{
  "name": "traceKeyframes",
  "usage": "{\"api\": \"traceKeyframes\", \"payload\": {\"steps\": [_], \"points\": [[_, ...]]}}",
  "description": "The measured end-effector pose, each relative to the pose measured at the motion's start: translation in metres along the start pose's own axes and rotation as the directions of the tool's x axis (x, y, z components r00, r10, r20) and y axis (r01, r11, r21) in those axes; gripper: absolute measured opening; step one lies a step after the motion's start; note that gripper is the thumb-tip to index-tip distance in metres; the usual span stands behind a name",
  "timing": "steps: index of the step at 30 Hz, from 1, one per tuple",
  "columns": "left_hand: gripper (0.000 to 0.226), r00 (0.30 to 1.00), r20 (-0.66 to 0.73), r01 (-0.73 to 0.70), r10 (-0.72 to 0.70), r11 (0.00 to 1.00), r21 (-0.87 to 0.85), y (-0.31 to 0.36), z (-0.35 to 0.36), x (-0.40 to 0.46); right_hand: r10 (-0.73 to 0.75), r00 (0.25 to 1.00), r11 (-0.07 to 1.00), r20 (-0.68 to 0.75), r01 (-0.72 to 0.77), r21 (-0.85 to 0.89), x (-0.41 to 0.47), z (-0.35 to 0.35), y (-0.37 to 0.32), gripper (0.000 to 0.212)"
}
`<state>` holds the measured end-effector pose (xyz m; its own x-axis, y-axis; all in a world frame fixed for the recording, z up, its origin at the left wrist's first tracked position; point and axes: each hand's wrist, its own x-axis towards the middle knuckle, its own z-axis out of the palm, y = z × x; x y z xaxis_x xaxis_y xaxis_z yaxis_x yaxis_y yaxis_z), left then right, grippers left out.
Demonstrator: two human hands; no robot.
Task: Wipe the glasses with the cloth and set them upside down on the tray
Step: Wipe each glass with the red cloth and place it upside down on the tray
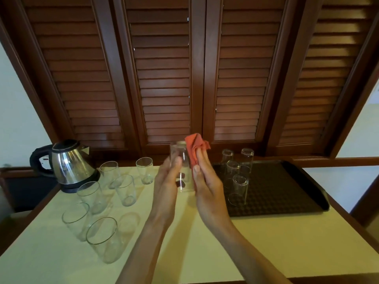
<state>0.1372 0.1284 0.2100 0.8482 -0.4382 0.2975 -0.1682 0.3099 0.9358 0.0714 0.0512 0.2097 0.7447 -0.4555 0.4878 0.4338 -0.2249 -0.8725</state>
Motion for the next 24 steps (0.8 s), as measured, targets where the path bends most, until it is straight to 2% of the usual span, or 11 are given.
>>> {"api": "traceKeyframes", "payload": {"steps": [4,6,9,12,15,18,20,22,24], "points": [[0.054,0.996,-0.077,-0.031,0.033,0.999,0.022,0.003,-0.006,0.006,0.025,1.000,0.999,0.008,-0.026,0.038,-0.020,0.003,0.014,0.041],[0.039,1.000,-0.020,-0.018,0.020,0.998,0.068,-0.001,-0.003,-0.004,0.046,0.999,0.998,-0.016,-0.046,0.041,-0.002,-0.005,0.008,0.037],[0.039,0.996,0.075,0.026,-0.038,0.988,0.155,-0.003,0.001,-0.012,0.042,0.999,0.999,-0.007,-0.042,0.028,0.015,-0.015,0.000,0.034],[0.044,0.999,0.029,0.010,-0.016,0.982,0.188,-0.004,0.002,-0.004,0.056,0.998,0.998,0.015,-0.056,0.016,-0.001,-0.012,0.011,0.041],[0.039,0.992,-0.119,0.044,-0.041,0.999,0.023,0.002,0.005,0.001,0.045,0.997,0.999,-0.066,-0.046,-0.015,-0.022,-0.007,0.020,0.039],[0.043,0.946,-0.229,0.170,-0.228,0.954,-0.247,0.009,0.012,0.002,-0.096,0.980,0.987,-0.174,0.072,-0.141,-0.042,0.002,0.023,0.036],[0.058,0.896,-0.224,0.275,-0.385,0.873,-0.402,0.012,0.016,0.001,-0.235,0.953,0.942,-0.189,0.176,-0.284,-0.051,0.010,0.031,0.043],[0.072,0.846,-0.173,0.349,-0.505,0.768,-0.538,0.014,0.018,0.000,-0.299,0.944,0.899,-0.143,0.228,-0.375,-0.057,0.015,0.046,0.047],[0.067,0.833,-0.152,0.372,-0.532,0.742,-0.558,0.014,0.016,0.002,-0.294,0.953,0.873,-0.069,0.239,-0.425,-0.061,0.009,0.056,0.047]]}}
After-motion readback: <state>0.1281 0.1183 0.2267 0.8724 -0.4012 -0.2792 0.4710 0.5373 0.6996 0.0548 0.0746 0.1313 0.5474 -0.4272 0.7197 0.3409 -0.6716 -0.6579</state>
